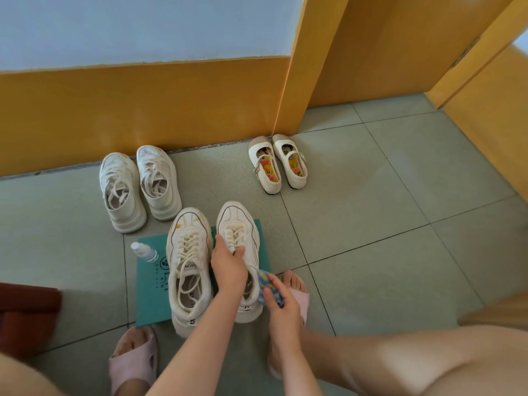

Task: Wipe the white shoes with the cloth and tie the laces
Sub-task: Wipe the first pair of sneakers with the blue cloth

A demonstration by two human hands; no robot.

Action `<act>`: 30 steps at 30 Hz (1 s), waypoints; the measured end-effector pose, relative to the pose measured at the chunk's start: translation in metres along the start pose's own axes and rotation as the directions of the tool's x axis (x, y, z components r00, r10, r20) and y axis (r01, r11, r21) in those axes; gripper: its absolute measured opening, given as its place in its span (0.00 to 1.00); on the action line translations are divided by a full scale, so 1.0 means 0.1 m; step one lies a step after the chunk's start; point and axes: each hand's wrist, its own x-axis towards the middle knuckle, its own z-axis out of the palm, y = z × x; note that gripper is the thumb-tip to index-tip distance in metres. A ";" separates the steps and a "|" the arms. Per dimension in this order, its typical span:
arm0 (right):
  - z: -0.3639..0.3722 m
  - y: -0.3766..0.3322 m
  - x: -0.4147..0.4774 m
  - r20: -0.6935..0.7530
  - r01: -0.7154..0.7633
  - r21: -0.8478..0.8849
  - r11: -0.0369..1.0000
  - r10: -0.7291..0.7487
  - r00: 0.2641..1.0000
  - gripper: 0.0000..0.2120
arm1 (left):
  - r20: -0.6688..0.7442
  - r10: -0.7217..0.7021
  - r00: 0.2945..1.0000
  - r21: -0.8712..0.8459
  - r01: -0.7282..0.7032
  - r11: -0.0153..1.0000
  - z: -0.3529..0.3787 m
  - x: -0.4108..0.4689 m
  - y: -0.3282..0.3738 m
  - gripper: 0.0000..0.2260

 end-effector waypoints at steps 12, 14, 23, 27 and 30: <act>-0.18 -0.45 -0.08 -0.074 0.076 0.177 0.981 -0.063 0.995 0.15 | -0.037 0.179 0.983 -0.072 -0.182 0.981 -0.31 -0.19 0.28 0.27; -0.12 -0.78 -0.01 -0.024 0.126 0.186 0.974 -0.124 0.992 0.14 | 0.038 0.225 0.974 -0.247 -0.209 0.946 -0.49 -0.31 0.44 0.21; 0.49 -1.25 -0.06 0.177 0.213 0.108 0.971 -0.230 0.957 0.10 | 0.536 0.164 0.828 -0.623 0.257 0.739 -0.95 -0.43 0.55 0.16; 0.67 -1.14 -0.04 0.226 0.211 0.054 0.976 -0.217 0.950 0.08 | 0.509 0.166 0.844 -0.686 0.283 0.670 -1.04 -0.36 0.44 0.15; 0.72 -1.09 0.01 0.249 0.177 0.004 0.984 -0.173 0.953 0.07 | 0.521 0.169 0.836 -0.721 0.327 0.611 -1.09 -0.30 0.36 0.19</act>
